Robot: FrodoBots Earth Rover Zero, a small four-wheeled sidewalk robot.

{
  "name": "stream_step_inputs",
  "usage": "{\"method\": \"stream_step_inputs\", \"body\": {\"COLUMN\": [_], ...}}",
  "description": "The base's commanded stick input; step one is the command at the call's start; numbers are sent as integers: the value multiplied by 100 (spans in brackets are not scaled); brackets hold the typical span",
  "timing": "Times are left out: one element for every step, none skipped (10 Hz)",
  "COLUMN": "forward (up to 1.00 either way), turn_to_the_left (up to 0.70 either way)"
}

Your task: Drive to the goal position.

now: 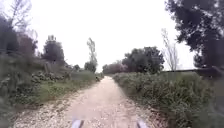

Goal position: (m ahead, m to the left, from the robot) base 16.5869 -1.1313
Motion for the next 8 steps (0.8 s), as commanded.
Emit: {"method": "stream_step_inputs", "body": {"forward": [70, 70, 70, 70, 70, 70, 70, 70], "turn_to_the_left": [0, 0, 0, 0, 0, 0, 0, 0]}}
